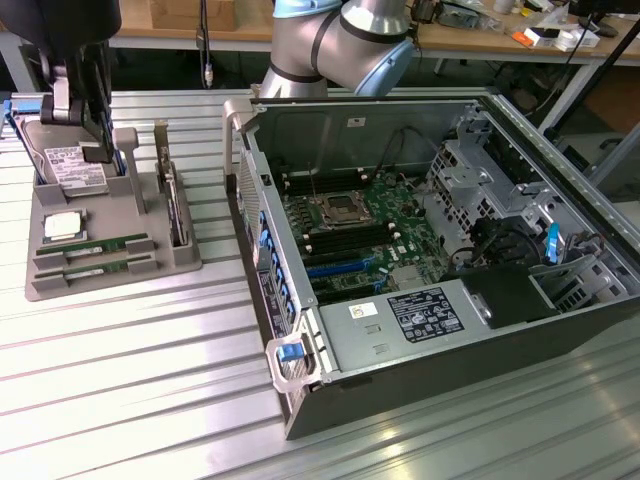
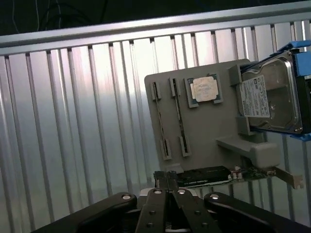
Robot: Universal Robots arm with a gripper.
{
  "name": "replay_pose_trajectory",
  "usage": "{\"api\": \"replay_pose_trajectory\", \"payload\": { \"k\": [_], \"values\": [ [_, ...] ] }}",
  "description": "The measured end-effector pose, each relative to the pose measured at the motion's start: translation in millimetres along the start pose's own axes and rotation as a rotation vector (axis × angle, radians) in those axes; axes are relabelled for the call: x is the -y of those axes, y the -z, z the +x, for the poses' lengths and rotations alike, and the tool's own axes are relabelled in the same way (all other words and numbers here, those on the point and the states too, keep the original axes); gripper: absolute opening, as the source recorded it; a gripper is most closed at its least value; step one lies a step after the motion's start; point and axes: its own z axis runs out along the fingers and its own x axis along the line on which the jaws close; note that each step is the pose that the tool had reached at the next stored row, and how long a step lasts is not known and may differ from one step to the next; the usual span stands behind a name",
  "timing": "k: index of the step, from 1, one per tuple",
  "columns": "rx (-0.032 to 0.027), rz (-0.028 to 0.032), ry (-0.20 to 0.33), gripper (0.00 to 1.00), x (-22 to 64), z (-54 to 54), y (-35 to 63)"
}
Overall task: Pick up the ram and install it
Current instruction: 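Pick up the ram and move it above insertion slot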
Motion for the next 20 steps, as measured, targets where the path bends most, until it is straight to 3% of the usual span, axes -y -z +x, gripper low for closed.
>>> {"api": "replay_pose_trajectory", "payload": {
  "k": [7, 12, 14, 15, 16, 20],
  "values": [
    [-0.0032, -0.0018, 0.073, 0.11, 0.0, 0.0, 0.0],
    [-0.0033, -0.0018, 0.074, 0.11, 0.0, 0.0, 0.0],
    [-0.0033, -0.0018, 0.074, 0.3, 0.0, 0.0, 0.0],
    [-0.0032, -0.0018, 0.074, 0.3, 0.0, 0.0, 0.0],
    [-0.0033, -0.0018, 0.074, 0.36, 0.0, 0.0, 0.0],
    [-0.0032, -0.0018, 0.074, 0.36, 0.0, 0.0, -0.1]
  ]
}}
